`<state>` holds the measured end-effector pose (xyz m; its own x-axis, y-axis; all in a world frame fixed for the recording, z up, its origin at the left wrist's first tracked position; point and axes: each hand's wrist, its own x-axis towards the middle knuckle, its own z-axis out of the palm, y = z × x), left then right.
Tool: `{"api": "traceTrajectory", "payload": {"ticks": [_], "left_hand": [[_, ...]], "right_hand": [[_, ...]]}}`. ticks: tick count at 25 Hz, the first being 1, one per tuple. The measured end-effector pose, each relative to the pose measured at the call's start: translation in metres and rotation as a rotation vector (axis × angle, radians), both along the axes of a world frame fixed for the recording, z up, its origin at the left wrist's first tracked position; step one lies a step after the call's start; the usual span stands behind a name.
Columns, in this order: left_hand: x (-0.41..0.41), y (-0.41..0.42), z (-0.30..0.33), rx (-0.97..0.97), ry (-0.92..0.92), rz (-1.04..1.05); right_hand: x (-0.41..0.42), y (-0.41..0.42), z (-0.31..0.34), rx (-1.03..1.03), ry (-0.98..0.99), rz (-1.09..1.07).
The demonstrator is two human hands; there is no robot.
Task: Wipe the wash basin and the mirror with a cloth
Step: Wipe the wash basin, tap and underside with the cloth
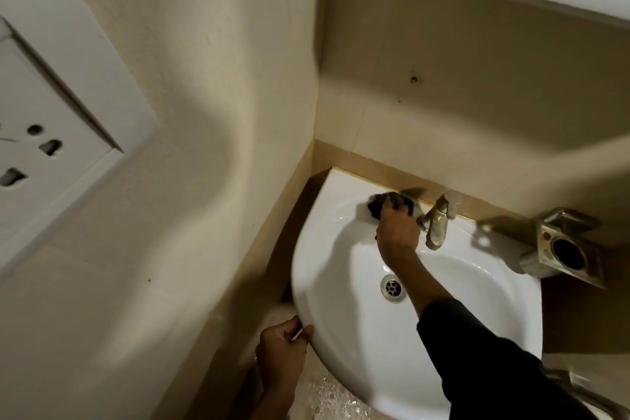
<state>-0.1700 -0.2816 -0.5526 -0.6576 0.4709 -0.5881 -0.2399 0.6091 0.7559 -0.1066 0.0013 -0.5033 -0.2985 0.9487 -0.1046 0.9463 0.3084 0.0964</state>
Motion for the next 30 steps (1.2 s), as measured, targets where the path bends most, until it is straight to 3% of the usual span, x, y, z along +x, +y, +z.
{"api": "traceTrajectory", "payload": {"ticks": [2,4,7,10,14,17,19,22,24,26,30], "left_hand": [[0.000,0.000,0.000,0.004,-0.001,-0.004],[-0.001,0.001,0.003,-0.010,0.008,-0.002],[-0.003,0.002,0.006,-0.022,0.024,0.008],[-0.003,0.003,0.010,-0.042,0.004,0.022],[-0.001,0.002,0.011,-0.021,-0.004,0.022],[-0.001,0.001,0.006,-0.008,-0.012,0.007],[0.000,0.000,0.005,-0.015,-0.033,0.014],[-0.002,0.002,0.006,-0.009,-0.037,0.016],[-0.003,0.002,0.006,-0.017,-0.040,0.014],[-0.005,0.003,0.009,-0.023,-0.043,0.027],[-0.004,0.006,0.016,-0.016,-0.030,0.026]], "right_hand": [[-0.009,-0.004,-0.002,-0.019,0.016,-0.126],[-0.031,-0.010,0.001,-0.087,0.089,-0.103],[-0.062,-0.035,0.007,-0.177,0.182,0.179],[-0.055,-0.042,0.003,-0.171,0.121,0.369],[-0.001,-0.012,-0.002,-0.004,-0.011,-0.004],[0.007,-0.007,0.004,-0.016,-0.104,-0.074],[-0.008,-0.007,0.005,-0.076,-0.038,-0.132],[-0.042,0.006,0.003,-0.123,0.230,-0.234],[-0.063,0.010,0.005,-0.151,0.263,-0.222],[-0.085,-0.003,0.008,-0.166,0.205,-0.041],[-0.109,-0.036,0.013,-0.205,0.124,0.691]]}}
